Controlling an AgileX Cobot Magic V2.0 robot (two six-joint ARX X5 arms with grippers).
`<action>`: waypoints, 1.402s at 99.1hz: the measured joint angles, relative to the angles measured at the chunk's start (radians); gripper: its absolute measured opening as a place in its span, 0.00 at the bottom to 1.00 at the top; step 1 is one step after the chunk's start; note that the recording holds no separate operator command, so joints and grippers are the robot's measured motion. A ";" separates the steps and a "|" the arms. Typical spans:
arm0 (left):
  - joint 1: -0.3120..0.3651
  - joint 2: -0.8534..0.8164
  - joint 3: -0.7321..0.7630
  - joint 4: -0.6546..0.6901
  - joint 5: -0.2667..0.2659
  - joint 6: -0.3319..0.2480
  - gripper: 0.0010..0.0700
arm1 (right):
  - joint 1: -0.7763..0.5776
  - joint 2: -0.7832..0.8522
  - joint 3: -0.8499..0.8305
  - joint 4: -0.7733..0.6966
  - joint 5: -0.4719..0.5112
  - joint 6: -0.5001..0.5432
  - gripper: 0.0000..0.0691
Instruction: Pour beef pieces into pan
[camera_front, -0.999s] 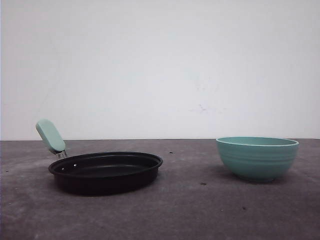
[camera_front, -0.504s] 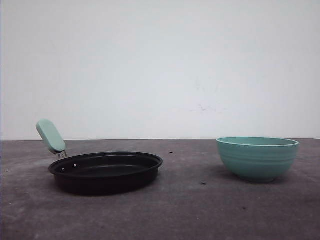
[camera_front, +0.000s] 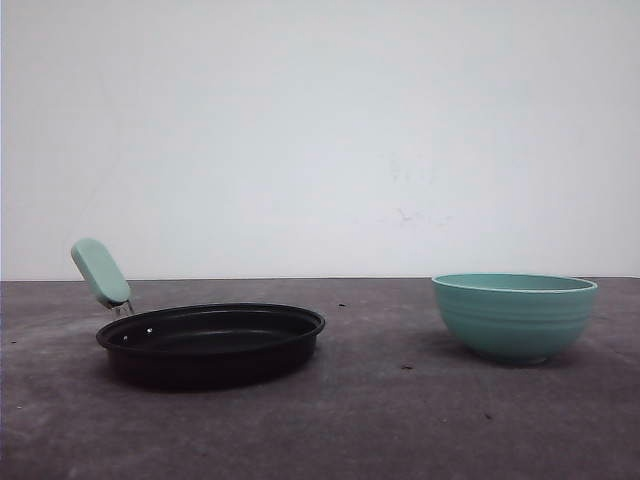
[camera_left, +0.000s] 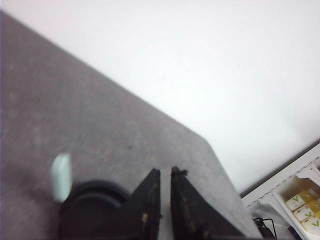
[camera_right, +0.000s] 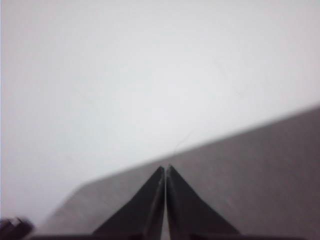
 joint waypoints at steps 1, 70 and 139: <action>0.000 0.014 0.016 -0.002 0.002 0.002 0.00 | 0.000 0.009 0.017 -0.009 0.000 0.000 0.01; -0.077 0.657 0.814 -0.399 0.021 0.408 0.74 | 0.000 0.599 0.890 -0.634 -0.015 -0.374 0.53; -0.142 0.713 0.156 0.033 -0.014 0.200 0.99 | 0.000 0.568 0.892 -0.893 -0.019 -0.392 0.99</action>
